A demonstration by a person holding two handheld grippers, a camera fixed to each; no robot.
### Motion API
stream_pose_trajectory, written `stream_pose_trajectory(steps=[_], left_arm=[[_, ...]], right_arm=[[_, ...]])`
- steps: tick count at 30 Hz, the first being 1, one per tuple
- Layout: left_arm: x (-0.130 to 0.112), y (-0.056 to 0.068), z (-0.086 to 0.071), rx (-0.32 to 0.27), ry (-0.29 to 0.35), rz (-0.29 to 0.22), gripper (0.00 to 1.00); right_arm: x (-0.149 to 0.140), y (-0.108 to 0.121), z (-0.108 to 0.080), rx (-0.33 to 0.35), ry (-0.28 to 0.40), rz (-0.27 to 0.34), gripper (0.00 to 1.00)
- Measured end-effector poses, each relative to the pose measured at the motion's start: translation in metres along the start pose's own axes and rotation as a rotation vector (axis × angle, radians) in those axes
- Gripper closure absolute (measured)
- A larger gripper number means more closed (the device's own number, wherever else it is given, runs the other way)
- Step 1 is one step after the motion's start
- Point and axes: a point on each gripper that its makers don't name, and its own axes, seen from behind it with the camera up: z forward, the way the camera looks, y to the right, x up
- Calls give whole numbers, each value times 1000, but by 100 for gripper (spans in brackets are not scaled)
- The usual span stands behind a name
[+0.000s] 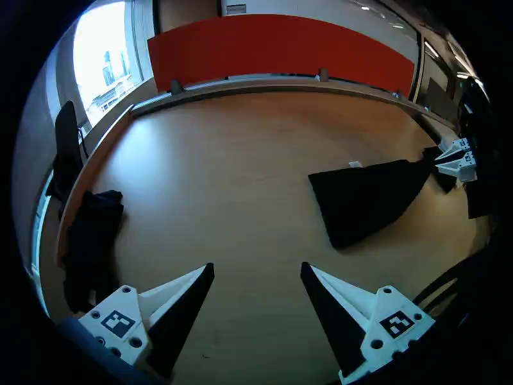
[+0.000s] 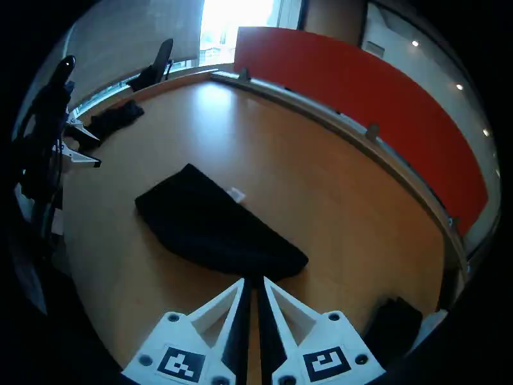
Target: Fold towel
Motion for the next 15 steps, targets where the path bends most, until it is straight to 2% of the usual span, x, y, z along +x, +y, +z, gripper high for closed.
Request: stream_pose_trajectory(steps=[15], left_arm=[[8,1,-2,-2,13,11,0]], right_arm=[[22,26,-39,-69,45,-32,94]])
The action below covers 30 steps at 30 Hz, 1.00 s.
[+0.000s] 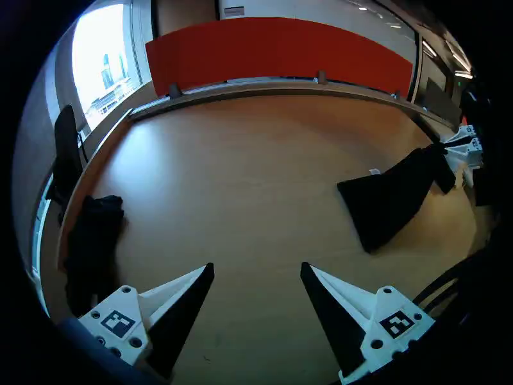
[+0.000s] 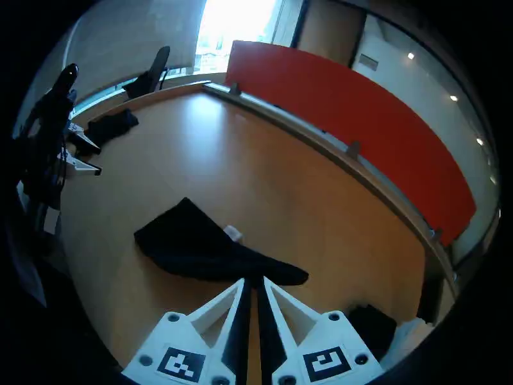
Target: Fold towel
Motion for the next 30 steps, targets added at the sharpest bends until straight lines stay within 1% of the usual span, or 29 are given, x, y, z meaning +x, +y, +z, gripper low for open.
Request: stream_pose_trajectory(steps=[6,9,21,30], left_arm=[[2,2,0,-4,4,3,0],[2,4,-1,-6,4,5,0],[3,8,-2,-10,9,10,0],[6,8,-2,-12,15,6,0]], right_arm=[[6,3,-8,-8,12,-14,94],[7,1,-8,-5,14,-20,94],[16,-11,-3,20,27,-40,94],[22,-30,8,58,30,-69,94]])
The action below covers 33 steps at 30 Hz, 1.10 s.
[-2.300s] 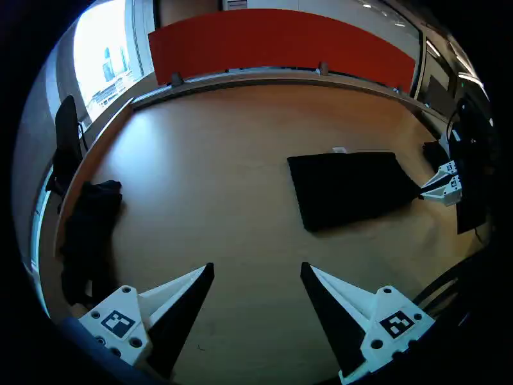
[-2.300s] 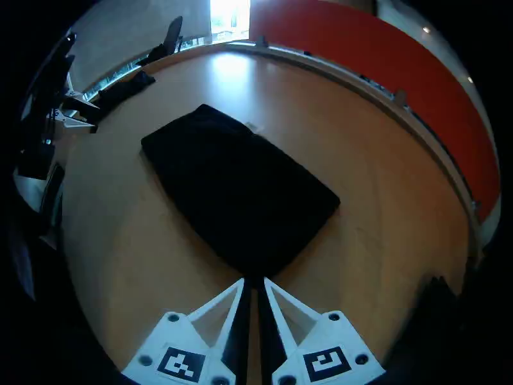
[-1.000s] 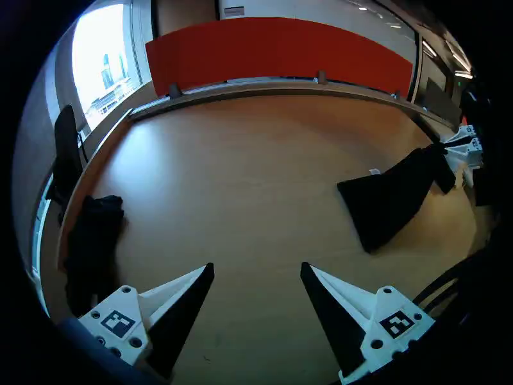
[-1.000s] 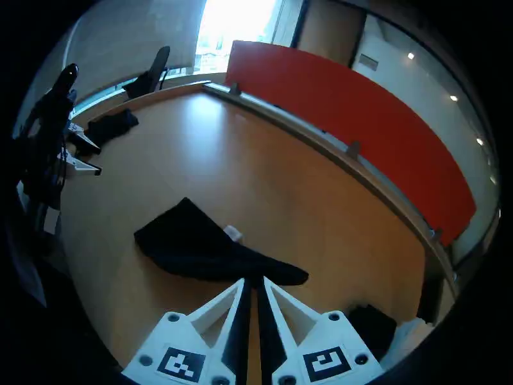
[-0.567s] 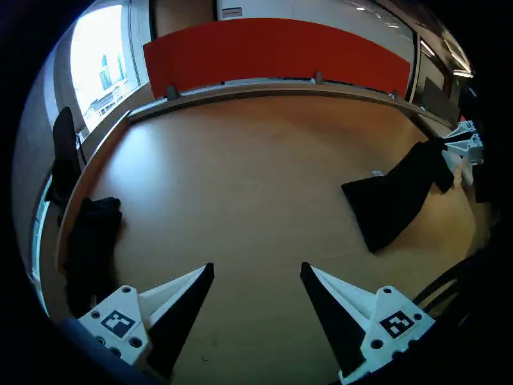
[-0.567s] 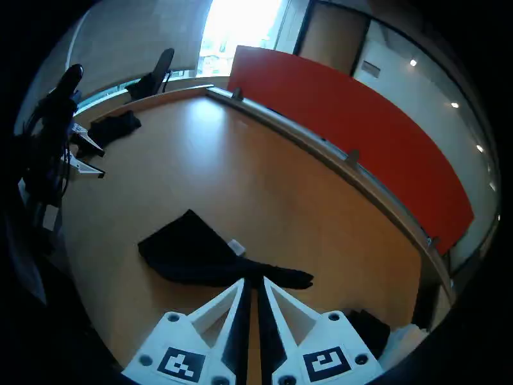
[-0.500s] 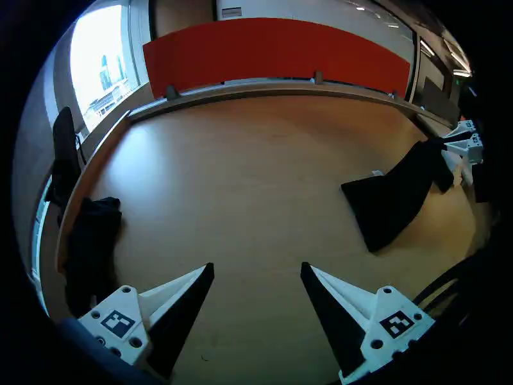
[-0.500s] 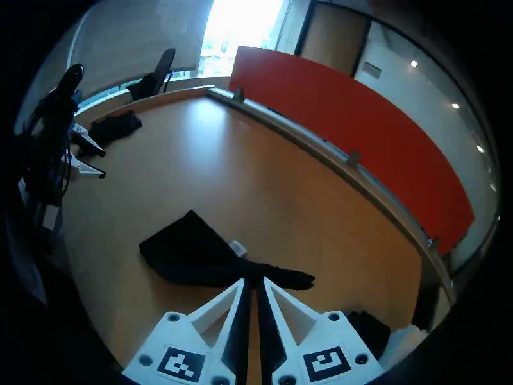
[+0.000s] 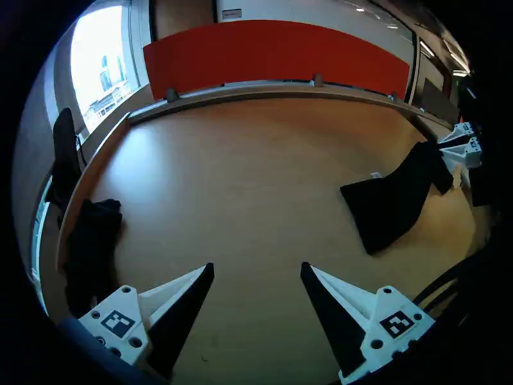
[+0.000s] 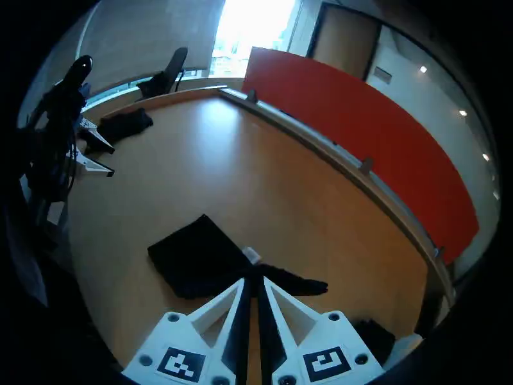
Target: Fold towel
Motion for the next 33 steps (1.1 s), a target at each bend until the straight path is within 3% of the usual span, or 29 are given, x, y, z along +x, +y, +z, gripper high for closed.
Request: stream_pose_trajectory(steps=[15,33], left_arm=[[0,-2,-3,3,3,-5,0],[-6,-14,-10,21,4,-31,0]], right_arm=[[9,-54,29,112,-1,-37,94],[7,-94,49,213,-26,-67,94]])
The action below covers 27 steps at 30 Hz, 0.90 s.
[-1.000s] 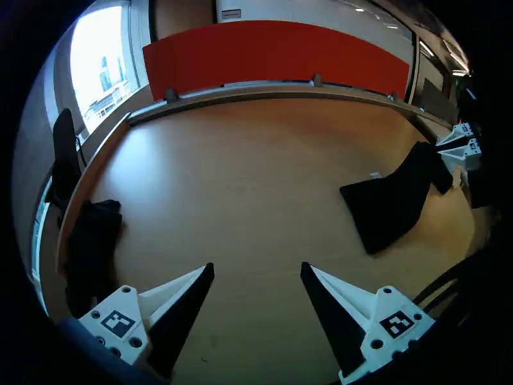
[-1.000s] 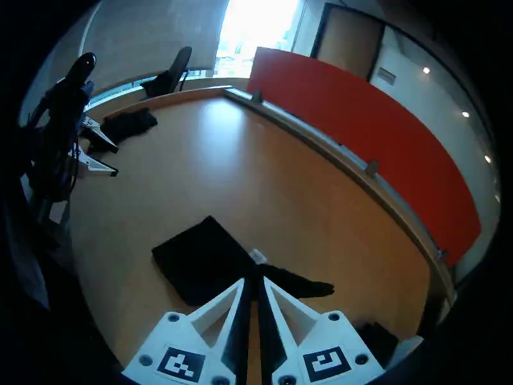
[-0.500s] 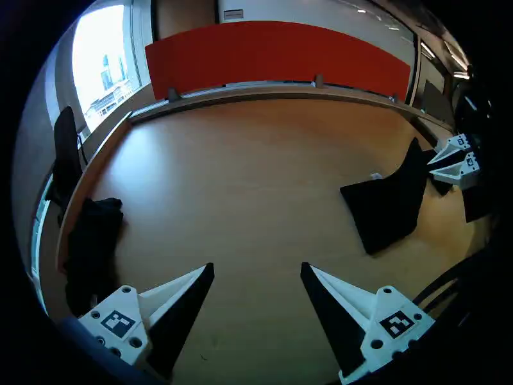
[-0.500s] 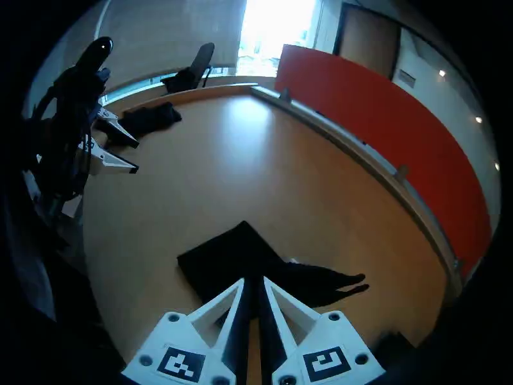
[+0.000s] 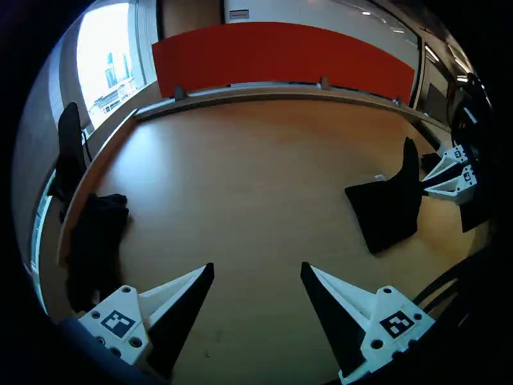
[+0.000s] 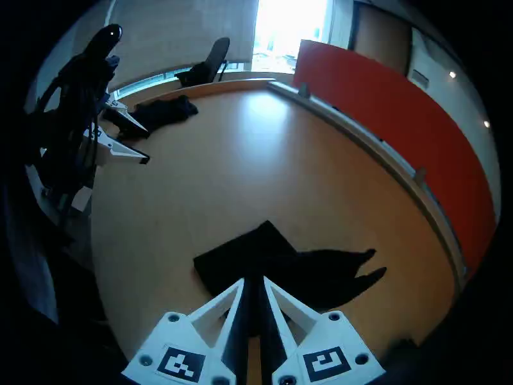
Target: Fold towel
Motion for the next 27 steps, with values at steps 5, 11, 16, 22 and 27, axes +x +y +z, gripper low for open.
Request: stream_pose_trajectory(steps=[5,11,16,22,27], left_arm=[[-5,-7,-3,14,-3,-12,0],[-12,-14,-8,29,-10,-26,0],[-14,-18,-10,35,-12,-33,0],[-12,-18,-9,33,-10,-32,0],[-10,-17,-8,31,-9,-29,0]], right_arm=[[-3,-13,16,38,-16,-5,94],[-11,-19,35,66,-40,11,94],[-12,-19,39,72,-42,28,94],[-9,-17,39,70,-39,33,93],[-10,-12,41,56,-45,35,71]])
